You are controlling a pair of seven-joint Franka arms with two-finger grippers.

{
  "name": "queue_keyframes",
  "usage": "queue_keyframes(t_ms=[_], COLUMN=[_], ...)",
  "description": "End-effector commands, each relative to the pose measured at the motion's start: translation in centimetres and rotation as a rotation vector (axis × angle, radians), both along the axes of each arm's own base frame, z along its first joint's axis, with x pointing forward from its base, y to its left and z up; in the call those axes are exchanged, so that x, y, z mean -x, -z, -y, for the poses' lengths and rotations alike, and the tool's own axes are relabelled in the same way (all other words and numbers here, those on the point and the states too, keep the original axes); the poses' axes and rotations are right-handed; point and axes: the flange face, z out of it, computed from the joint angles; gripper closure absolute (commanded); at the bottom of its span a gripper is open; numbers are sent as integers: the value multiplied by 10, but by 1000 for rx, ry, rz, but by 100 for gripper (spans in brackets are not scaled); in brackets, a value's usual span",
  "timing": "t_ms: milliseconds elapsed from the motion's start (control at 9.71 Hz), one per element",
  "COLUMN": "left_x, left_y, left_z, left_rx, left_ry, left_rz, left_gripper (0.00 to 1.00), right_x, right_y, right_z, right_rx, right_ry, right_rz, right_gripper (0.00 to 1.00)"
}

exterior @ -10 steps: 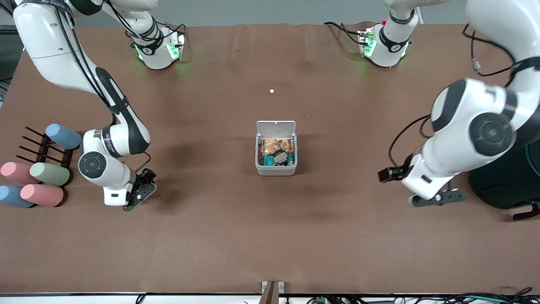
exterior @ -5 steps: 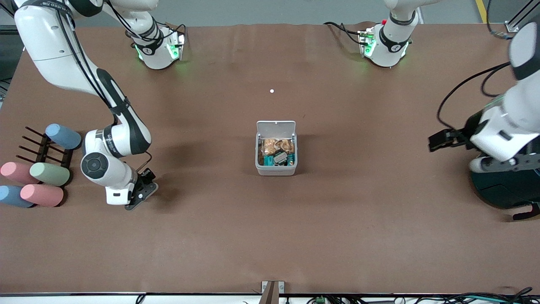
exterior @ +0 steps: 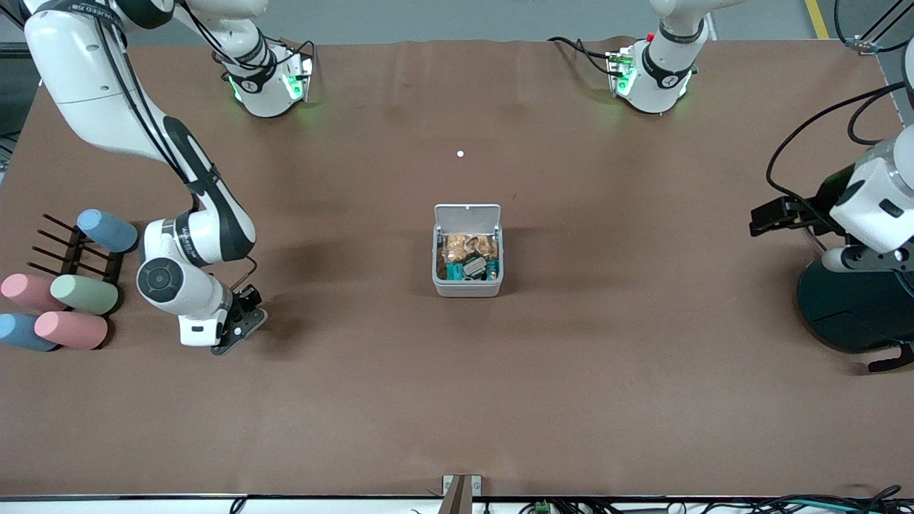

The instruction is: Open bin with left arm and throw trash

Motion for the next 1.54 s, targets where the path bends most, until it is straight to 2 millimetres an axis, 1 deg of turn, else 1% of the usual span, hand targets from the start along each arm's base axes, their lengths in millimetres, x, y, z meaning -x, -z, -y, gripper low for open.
queue_keyframes(t_ms=[0, 206, 309, 412, 515, 618, 721, 824, 926, 1029, 1132, 1235, 1441], left_x=[20, 25, 25, 26, 26, 26, 26, 26, 26, 29, 27, 27, 30], left_y=[-16, -19, -20, -21, -21, -22, -23, -25, -25, -30, -29, -30, -35], left_z=[-21, -27, -33, -29, -31, -26, -29, -33, -35, -40, -54, -52, -48], left_rx=[45, 51, 44, 42, 39, 35, 27, 30, 28, 31, 34, 36, 42], left_ry=[-46, -17, -30, -23, -27, -22, -29, -37, -40, -32, -28, -16, -4], left_rz=[-1, 3, 5, 6, 7, 8, 13, 16, 16, 25, 25, 28, 35], left_gripper=[0, 0, 0, 0, 0, 0, 0, 0, 0, 0, 0, 0, 0], right_x=[2, 4, 1, 0, 1, -1, -5, -11, -14, -17, -14, -9, -3], right_y=[-2, -6, -15, -26, -40, -60, -88, -103, -122, -137, -142, -146, -161], right_z=[2, -4, -7, -12, -26, -40, -56, -66, -90, -107, -130, -149, -197], right_rx=[3, -10, -33, -61, -111, -171, -219, -258, -322, -384, -448, -483, -526], right_ry=[-13, 10, 38, 69, 94, 134, 157, 160, 157, 175, 206, 249, 317], right_rz=[4, -32, -31, -44, -62, -76, -93, -96, -97, -110, -132, -153, -177], right_gripper=[47, 47, 47, 47, 48, 48, 49, 50, 50, 51, 54, 54, 55])
